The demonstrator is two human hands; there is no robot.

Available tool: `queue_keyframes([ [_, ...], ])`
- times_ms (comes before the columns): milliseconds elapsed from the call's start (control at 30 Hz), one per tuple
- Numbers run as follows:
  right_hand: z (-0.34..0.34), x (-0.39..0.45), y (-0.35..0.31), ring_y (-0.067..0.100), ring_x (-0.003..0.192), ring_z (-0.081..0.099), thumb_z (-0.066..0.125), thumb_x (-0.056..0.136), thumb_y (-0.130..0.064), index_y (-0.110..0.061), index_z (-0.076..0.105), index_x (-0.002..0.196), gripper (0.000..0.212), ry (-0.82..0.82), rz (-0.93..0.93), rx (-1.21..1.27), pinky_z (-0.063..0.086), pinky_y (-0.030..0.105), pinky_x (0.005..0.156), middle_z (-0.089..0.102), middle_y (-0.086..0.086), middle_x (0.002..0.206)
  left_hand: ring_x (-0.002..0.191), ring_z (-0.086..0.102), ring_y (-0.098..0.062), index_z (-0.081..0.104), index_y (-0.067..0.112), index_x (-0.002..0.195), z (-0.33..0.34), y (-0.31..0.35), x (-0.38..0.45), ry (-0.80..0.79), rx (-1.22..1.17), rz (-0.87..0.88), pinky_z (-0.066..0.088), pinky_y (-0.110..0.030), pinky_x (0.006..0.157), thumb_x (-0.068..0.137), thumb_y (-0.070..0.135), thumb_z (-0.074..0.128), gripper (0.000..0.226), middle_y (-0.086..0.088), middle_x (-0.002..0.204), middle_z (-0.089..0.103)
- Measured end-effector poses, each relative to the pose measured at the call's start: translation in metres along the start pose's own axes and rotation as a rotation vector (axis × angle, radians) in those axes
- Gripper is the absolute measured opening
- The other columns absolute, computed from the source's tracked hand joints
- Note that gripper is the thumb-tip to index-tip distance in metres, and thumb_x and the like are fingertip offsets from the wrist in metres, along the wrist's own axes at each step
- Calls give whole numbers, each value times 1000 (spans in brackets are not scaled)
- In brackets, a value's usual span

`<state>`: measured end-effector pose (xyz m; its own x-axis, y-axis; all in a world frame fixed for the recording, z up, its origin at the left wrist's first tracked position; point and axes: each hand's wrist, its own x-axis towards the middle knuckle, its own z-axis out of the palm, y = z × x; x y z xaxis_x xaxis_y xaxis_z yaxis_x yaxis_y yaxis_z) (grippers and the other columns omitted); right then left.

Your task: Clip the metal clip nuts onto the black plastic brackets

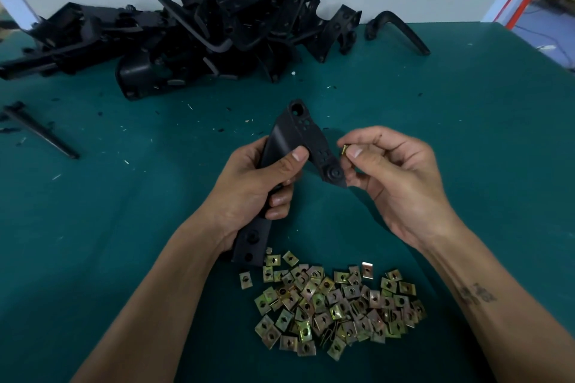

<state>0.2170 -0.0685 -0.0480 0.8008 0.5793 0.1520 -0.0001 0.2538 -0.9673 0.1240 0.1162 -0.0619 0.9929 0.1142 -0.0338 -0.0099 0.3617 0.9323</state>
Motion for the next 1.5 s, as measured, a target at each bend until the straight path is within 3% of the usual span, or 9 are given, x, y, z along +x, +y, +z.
queue_keyframes([
  [200,1,-1,-2,17,67,56,60,96,-2,-10,73,116,25,-11,-12,1,52,28,63,63,7,74,45,34,-12,56,15,85,-1,-1,0,-7,-1,-7,32,-21,39,90,28,70,19,-1,69,41],
  [367,6,-1,-3,21,72,60,61,94,-6,-10,74,105,17,66,5,25,56,30,66,70,8,81,44,35,-11,56,14,86,-1,-1,0,-10,-8,-1,32,-21,39,90,28,70,20,-2,69,41],
  [667,19,-6,-4,18,92,74,58,97,-4,-7,61,107,10,128,40,126,59,35,76,77,6,88,45,34,-12,61,14,94,-1,-1,0,-19,-8,-10,32,-21,39,88,30,72,20,-1,69,42],
  [800,26,-10,-7,23,94,73,67,86,-7,-3,68,97,11,129,76,168,61,42,81,77,13,98,44,34,-11,54,-2,108,0,-1,0,6,-6,-15,31,-20,38,90,27,69,37,0,68,44],
  [900,30,-12,-8,28,94,72,72,78,-5,-1,74,92,15,156,104,205,58,51,91,75,17,101,45,34,-11,56,9,93,1,-1,0,6,-10,-6,31,-20,38,90,28,69,23,0,67,45],
  [1000,30,-12,-9,22,82,72,74,75,-4,-4,77,88,13,203,93,210,60,39,78,76,12,89,45,34,-11,59,18,86,1,-1,0,-5,-5,2,31,-20,38,89,29,71,16,0,68,45],
  [1100,30,-12,-9,19,76,66,77,75,-5,-9,78,91,16,234,72,168,53,40,75,73,7,78,45,34,-12,59,18,85,1,-1,0,-6,-4,0,31,-20,38,90,28,70,16,0,68,44],
  [1300,39,-17,-5,20,80,73,81,73,-11,-11,75,79,8,338,65,157,59,43,82,76,9,83,44,34,-11,59,20,81,2,0,-1,6,9,6,31,-19,38,89,29,71,17,1,66,45],
  [1500,45,-19,-5,21,76,74,69,89,2,-3,66,81,10,320,92,215,62,37,71,75,9,81,43,33,-10,60,23,78,3,-1,0,22,3,14,30,-18,37,89,28,71,16,2,65,44],
])
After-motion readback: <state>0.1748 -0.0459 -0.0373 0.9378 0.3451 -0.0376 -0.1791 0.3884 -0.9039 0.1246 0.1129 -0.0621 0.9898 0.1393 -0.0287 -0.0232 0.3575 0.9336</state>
